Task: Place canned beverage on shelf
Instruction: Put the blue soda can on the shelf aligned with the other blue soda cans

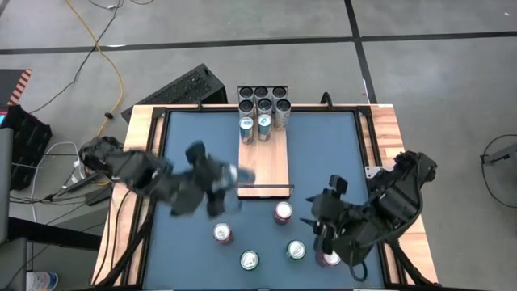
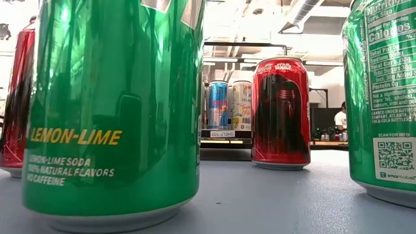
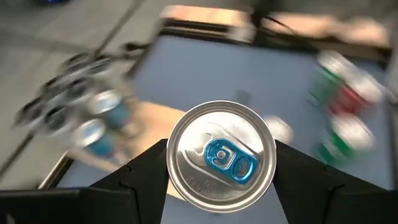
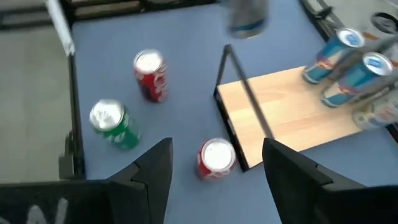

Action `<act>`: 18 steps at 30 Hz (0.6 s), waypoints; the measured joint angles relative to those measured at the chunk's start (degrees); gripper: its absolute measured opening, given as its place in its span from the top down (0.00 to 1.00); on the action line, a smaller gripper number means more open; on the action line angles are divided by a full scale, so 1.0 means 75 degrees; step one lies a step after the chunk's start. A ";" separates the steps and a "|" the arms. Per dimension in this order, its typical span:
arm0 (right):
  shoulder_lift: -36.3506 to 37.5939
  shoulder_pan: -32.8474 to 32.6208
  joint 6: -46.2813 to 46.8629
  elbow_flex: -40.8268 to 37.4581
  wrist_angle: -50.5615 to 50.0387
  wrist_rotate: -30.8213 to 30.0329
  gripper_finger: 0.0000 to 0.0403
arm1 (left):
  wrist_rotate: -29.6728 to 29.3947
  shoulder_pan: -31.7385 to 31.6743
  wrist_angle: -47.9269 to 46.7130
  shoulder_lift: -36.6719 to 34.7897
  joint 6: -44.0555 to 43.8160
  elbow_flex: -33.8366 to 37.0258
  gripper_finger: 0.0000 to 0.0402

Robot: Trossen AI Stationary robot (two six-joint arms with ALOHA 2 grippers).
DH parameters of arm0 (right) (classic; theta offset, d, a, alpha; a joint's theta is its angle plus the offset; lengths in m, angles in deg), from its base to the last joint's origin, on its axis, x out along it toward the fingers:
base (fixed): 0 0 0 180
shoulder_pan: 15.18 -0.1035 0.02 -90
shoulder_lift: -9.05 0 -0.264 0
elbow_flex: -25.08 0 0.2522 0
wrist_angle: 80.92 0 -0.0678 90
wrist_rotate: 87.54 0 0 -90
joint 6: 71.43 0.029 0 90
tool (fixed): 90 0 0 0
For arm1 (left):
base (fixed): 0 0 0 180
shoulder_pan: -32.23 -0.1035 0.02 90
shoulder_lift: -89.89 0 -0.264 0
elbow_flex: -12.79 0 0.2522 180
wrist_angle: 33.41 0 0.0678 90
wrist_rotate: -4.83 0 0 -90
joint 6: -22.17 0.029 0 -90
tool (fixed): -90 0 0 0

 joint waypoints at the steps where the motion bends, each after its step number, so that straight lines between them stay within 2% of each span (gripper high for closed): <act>1: 0.0044 0.0083 0.0080 0.0000 -0.0003 -0.0017 0.43 | -0.0101 -0.0311 -0.0105 -0.0006 -0.0368 -0.0077 0.44; 6: 0.0099 0.0482 -0.0156 0.0000 -0.0002 -0.0130 0.43 | -0.0232 -0.1688 -0.0298 0.0038 -0.1912 -0.0113 0.44; 10: 0.0088 0.0877 -0.0465 -0.0003 -0.0003 -0.0241 0.43 | 0.0116 -0.2572 -0.0277 0.0171 -0.3025 -0.0105 0.44; 15: 0.0240 0.1274 -0.1334 -0.0015 -0.0005 -0.0236 0.43 | 0.1096 -0.3118 0.0090 0.0302 -0.2784 0.0209 0.44; 18: 0.0667 0.1513 -0.1674 -0.0007 0.0000 -0.0238 0.43 | 0.1398 -0.3255 -0.0052 0.0457 -0.2955 0.0382 0.42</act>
